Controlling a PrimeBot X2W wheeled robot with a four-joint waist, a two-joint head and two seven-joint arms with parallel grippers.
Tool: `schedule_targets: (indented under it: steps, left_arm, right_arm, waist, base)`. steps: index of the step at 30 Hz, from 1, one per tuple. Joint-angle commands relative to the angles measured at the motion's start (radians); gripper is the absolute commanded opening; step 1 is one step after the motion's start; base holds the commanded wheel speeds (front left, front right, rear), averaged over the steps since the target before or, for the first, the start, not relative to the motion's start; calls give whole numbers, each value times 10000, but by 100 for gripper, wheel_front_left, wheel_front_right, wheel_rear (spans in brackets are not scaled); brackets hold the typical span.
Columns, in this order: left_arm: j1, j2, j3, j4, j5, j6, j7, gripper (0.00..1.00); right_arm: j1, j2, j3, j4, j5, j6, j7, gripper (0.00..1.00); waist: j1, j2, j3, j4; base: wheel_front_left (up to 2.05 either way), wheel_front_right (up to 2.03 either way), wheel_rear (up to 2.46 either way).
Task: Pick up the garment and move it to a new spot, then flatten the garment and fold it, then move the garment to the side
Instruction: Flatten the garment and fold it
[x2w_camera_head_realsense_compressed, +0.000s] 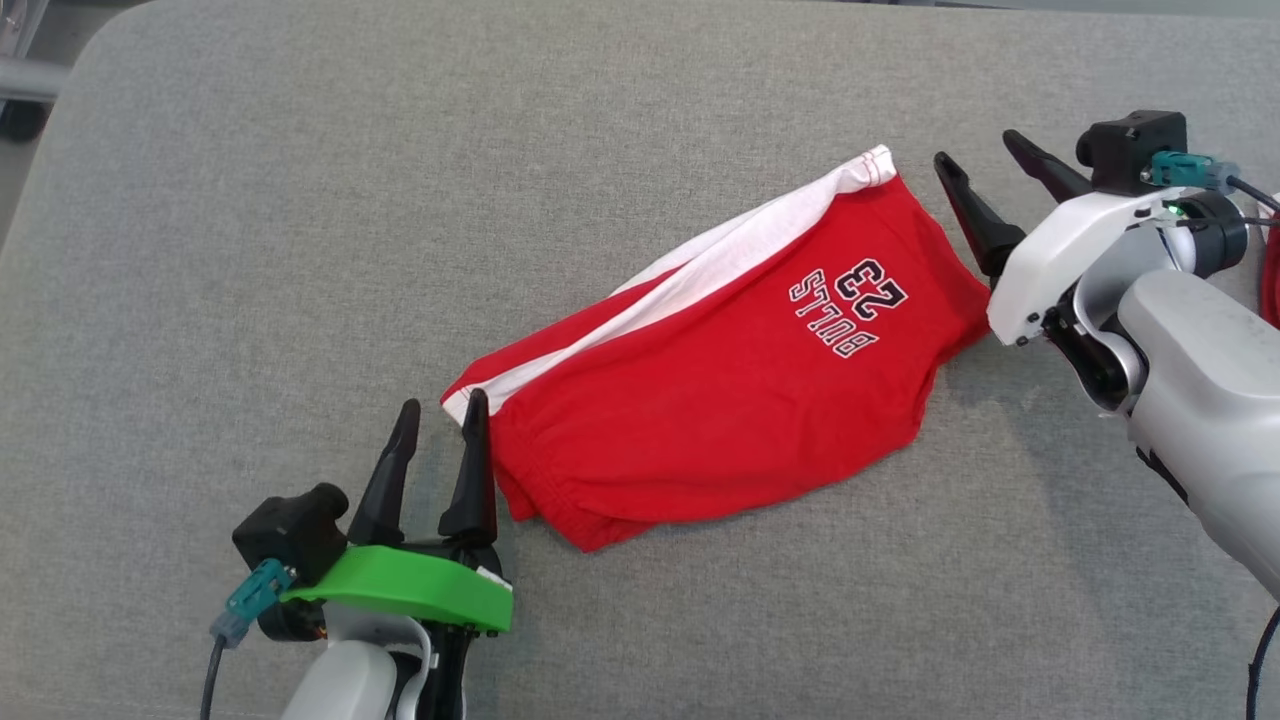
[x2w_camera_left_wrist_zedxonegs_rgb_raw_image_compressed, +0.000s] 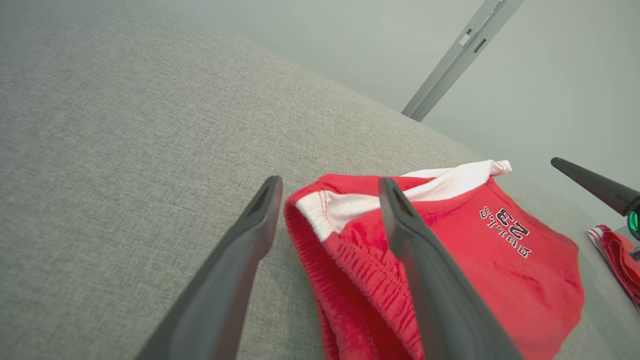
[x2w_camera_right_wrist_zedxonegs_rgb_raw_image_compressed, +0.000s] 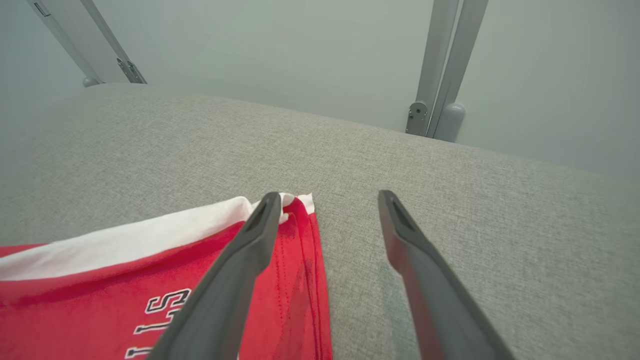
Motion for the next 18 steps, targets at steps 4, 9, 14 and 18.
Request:
schedule_targets:
  steps: [4,9,14,18]
  left_arm:
    - [374,271,256,-539,523,292,-69,100]
    - [666,347,495,-951,877,491,-68,100]
    - [841,151,584,-1099,999,465,-69,100]
    - [846,7,639,-1156,1013,382,-70,100]
  right_arm:
    - [342,-222,110,210,357,-15,-169,100]
    - [712,-177,444,280,711,-15,104,100]
    - [917,-61,795,379,1082,-15,552,100]
    - [786,-2,975,682,1239,-15,823,100]
  waist:
    - [0,0,-461,-169]
    - [0,0,-798,-210]
    - [0,0,-820,8]
    - [0,0,-620,284]
  base:
    - [0,0,0]
    - [0,0,0]
    - [0,0,0]
    - [0,0,0]
